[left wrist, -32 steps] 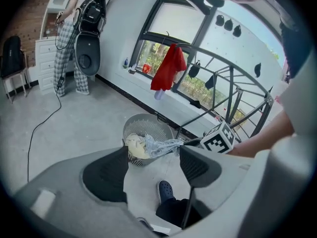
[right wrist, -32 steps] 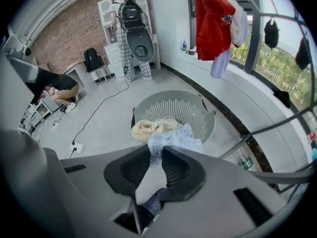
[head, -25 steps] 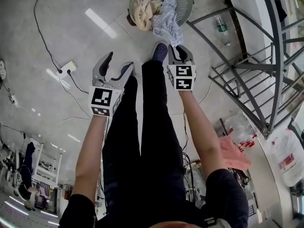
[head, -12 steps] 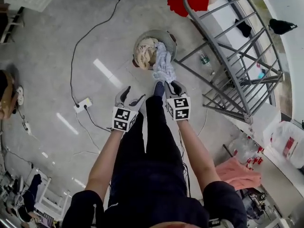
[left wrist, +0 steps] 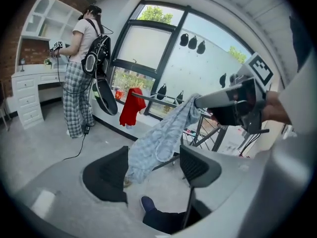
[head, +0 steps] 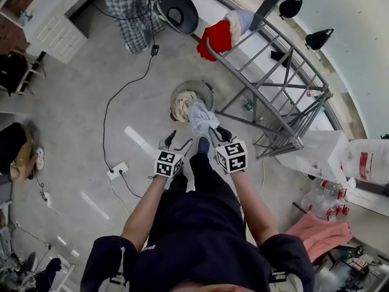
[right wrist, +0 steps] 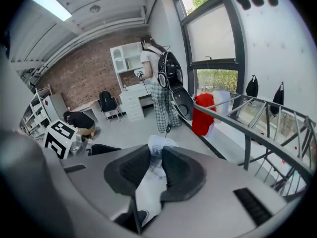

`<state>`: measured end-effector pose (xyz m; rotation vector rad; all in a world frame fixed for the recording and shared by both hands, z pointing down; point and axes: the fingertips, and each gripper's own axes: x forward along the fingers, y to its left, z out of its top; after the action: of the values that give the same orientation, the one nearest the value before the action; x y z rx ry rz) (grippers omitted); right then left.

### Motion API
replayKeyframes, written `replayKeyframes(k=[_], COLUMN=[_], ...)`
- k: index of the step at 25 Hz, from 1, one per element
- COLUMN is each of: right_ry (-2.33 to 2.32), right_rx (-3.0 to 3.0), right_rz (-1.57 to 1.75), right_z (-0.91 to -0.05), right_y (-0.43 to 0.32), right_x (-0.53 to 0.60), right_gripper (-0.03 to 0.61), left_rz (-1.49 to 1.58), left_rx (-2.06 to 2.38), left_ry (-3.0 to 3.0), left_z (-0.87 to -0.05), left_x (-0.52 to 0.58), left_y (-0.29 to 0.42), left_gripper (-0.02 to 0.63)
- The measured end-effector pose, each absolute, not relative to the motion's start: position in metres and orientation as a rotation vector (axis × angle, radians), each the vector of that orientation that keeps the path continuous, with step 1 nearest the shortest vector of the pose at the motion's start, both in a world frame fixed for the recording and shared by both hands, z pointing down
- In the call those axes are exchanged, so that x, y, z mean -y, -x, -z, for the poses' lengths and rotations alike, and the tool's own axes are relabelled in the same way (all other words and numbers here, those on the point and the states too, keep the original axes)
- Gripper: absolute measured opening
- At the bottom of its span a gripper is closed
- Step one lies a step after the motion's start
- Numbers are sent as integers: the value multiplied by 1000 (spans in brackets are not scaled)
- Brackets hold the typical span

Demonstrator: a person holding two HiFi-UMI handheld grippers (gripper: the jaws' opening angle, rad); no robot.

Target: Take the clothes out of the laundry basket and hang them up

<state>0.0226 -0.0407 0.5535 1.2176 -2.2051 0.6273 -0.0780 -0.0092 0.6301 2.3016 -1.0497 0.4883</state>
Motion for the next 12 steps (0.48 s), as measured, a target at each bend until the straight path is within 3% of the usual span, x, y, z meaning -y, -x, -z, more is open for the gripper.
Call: replayKeyframes(k=[12], right_ry=[-1377], right_rx=[2284], right_rz=[-564], right_z=[-457], right_y=[-40], right_x=[3], right_gripper=[75], left_rz=[-457], left_rx=[818], left_ry=[-2464], left_z=[-575], left_x=[-47], left_y=[28], left_gripper=[313])
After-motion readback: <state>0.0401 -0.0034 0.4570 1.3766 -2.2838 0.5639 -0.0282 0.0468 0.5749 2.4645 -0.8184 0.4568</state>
